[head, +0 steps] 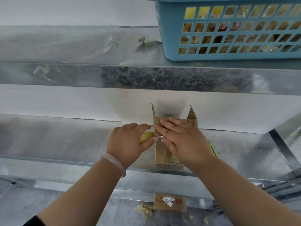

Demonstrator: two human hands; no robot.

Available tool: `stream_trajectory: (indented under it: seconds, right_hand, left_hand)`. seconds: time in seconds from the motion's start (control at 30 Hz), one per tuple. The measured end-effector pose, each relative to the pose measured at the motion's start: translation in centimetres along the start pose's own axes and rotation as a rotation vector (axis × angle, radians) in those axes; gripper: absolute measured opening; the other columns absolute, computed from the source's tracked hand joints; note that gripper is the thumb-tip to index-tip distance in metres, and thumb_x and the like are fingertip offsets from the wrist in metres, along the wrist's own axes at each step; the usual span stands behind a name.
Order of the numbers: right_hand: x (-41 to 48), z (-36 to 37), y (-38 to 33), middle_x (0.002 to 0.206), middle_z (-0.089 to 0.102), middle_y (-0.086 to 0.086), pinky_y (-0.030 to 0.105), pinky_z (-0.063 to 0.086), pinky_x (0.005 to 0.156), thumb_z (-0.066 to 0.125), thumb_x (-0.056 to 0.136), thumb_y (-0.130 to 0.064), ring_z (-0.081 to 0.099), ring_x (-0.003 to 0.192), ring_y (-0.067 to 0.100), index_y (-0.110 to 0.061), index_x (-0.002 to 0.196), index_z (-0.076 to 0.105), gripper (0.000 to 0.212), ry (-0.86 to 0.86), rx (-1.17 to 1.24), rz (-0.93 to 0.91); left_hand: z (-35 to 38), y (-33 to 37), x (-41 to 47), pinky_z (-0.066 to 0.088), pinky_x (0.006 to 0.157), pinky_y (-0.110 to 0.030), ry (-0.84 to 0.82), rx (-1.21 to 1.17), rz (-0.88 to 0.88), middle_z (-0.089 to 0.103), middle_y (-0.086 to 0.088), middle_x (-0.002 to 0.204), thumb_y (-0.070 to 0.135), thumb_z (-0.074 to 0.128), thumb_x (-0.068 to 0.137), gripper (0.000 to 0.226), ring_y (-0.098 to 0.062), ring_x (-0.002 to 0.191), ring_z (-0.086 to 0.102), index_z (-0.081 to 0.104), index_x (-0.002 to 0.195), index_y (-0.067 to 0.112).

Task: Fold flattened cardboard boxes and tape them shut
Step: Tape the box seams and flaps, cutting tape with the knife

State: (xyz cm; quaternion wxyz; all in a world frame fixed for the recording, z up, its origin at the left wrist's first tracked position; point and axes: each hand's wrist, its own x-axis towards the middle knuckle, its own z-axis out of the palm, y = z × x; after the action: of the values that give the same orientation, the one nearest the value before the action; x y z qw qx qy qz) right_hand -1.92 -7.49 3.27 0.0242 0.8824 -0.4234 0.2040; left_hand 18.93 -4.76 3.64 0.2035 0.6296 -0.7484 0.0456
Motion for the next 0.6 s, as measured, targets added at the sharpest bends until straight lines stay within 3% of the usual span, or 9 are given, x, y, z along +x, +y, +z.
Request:
stream_trajectory:
  seconds: [0.13, 0.23, 0.3, 0.4, 0.6]
  right_hand:
    - [-0.2, 0.0, 0.3, 0.139, 0.057, -0.008, 0.042, 0.043, 0.108, 0.032, 0.098, -0.051, 0.052, 0.131, 0.017, -0.033, 0.135, 0.057, 0.048, -0.042, 0.033, -0.002]
    - [-0.2, 0.0, 0.1, 0.139, 0.057, -0.010, 0.041, 0.042, 0.109, 0.030, 0.099, -0.052, 0.051, 0.132, 0.016, -0.035, 0.134, 0.057, 0.048, -0.047, 0.044, 0.010]
    - [0.0, 0.1, -0.1, 0.138, 0.058, -0.011, 0.040, 0.042, 0.109, 0.030, 0.099, -0.051, 0.051, 0.132, 0.015, -0.036, 0.133, 0.058, 0.047, -0.045, 0.031, 0.009]
    - [0.0, 0.2, 0.0, 0.136, 0.059, -0.011, 0.041, 0.045, 0.106, 0.033, 0.098, -0.049, 0.053, 0.130, 0.015, -0.035, 0.132, 0.060, 0.045, -0.014, 0.036, 0.017]
    - [-0.1, 0.5, 0.1, 0.132, 0.063, -0.009, 0.043, 0.049, 0.102, 0.038, 0.097, -0.046, 0.057, 0.125, 0.017, -0.032, 0.128, 0.064, 0.043, 0.046, 0.012, 0.004]
  left_hand:
    - [0.1, -1.4, -0.4, 0.049, 0.087, -0.034, -0.056, -0.251, 0.043, 0.068, 0.007, 0.114, 0.083, 0.029, 0.079, 0.076, -0.016, 0.101, 0.063, 0.062, 0.122, 0.031]
    - [0.3, -3.0, -0.8, 0.051, 0.088, -0.033, -0.069, -0.452, 0.104, 0.065, 0.010, 0.116, 0.076, 0.035, 0.084, 0.061, -0.008, 0.104, 0.059, 0.059, 0.123, 0.036]
    - [0.4, -3.4, -0.9, 0.053, 0.075, -0.031, -0.034, -0.388, 0.149, 0.066, 0.009, 0.102, 0.074, 0.035, 0.086, 0.055, -0.010, 0.089, 0.061, 0.059, 0.120, 0.038]
    - [0.5, -3.3, -0.5, 0.048, 0.059, -0.024, 0.051, -0.214, 0.209, 0.060, 0.008, 0.079, 0.073, 0.029, 0.088, 0.062, -0.013, 0.069, 0.060, 0.068, 0.114, 0.031]
    - [1.1, -3.6, 0.0, 0.047, 0.052, -0.023, 0.050, -0.117, 0.230, 0.060, 0.009, 0.081, 0.076, 0.020, 0.087, 0.072, -0.012, 0.066, 0.062, 0.069, 0.116, 0.031]
